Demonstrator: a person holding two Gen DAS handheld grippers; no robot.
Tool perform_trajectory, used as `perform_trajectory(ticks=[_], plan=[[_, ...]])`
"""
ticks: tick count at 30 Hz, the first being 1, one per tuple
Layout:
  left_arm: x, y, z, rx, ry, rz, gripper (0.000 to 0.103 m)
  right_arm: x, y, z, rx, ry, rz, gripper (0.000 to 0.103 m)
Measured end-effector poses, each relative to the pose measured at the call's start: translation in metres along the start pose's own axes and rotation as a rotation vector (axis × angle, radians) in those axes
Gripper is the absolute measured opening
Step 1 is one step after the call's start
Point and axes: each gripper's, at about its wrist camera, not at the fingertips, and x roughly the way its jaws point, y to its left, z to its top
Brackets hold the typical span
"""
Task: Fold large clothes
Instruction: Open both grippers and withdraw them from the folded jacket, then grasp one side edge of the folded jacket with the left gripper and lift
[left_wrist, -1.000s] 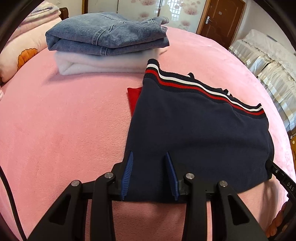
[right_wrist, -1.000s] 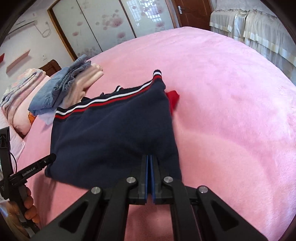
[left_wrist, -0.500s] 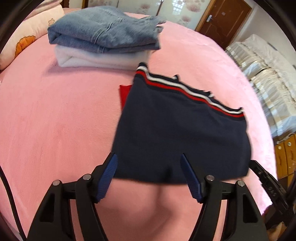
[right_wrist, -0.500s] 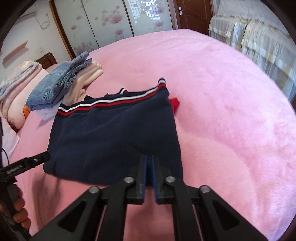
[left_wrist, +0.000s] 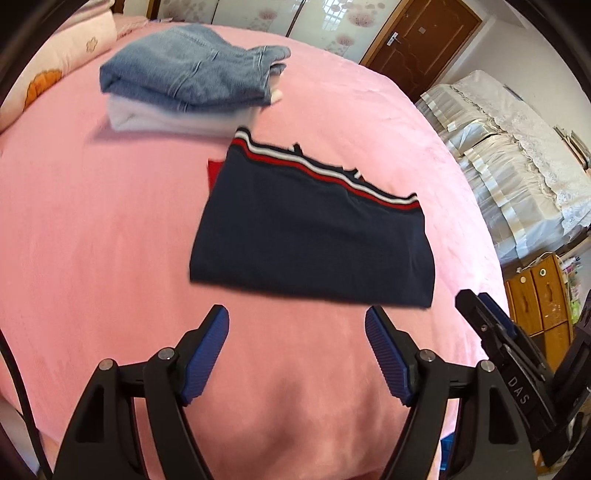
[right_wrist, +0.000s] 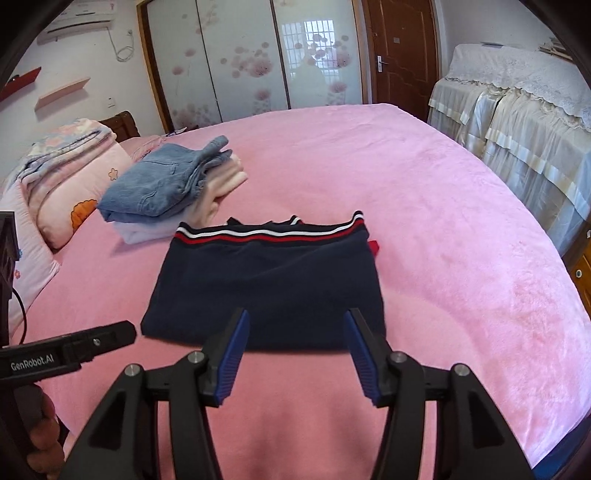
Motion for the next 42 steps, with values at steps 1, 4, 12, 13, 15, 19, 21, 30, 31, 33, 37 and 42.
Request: perform_trajectory(ticks=[1,4,12,13,15,19,21,30,31,33,37,42], plan=[[0.001,0.003,-0.004,-0.011,0.004,-0.006,0.075,0.000,0.003,-0.004,-0.002,-0.003,0.014,0.054],[0.012,0.018,-0.015,-0.072,0.008,-0.030,0.075,0.000,0.013,-0.013,-0.021,-0.011,0.014,0.054],[0.060,0.067,-0.033,-0.243,-0.020,-0.203,0.075,0.025,0.030,-0.028,-0.069,0.016,0.031,0.054],[0.066,0.071,-0.033,-0.259,-0.018,-0.211,0.074,0.027,0.032,-0.028,-0.075,0.015,0.029,0.054],[0.080,0.083,-0.034,-0.292,-0.033,-0.237,0.071,0.032,0.035,-0.029,-0.094,0.011,0.027,0.054],[0.089,0.084,-0.023,-0.258,-0.125,-0.239,0.066,0.042,0.038,-0.029,-0.104,0.009,0.026,0.054],[0.095,0.083,-0.011,-0.234,-0.161,-0.240,0.065,0.050,0.038,-0.028,-0.102,0.021,0.029,0.054],[0.122,0.087,0.039,-0.297,-0.240,-0.240,0.034,0.072,0.038,-0.010,-0.095,0.003,0.022,0.054],[0.125,0.088,0.042,-0.311,-0.235,-0.236,0.025,0.074,0.038,-0.007,-0.096,-0.003,0.020,0.053],[0.129,0.091,0.046,-0.332,-0.226,-0.250,0.022,0.080,0.039,0.001,-0.111,-0.015,0.009,0.048],[0.122,0.076,0.050,-0.280,-0.243,-0.208,0.018,0.101,0.047,0.014,-0.168,-0.013,-0.022,0.018],[0.100,0.048,0.058,-0.176,-0.317,-0.161,0.017,0.137,0.051,0.016,-0.193,0.030,-0.014,0.013]])
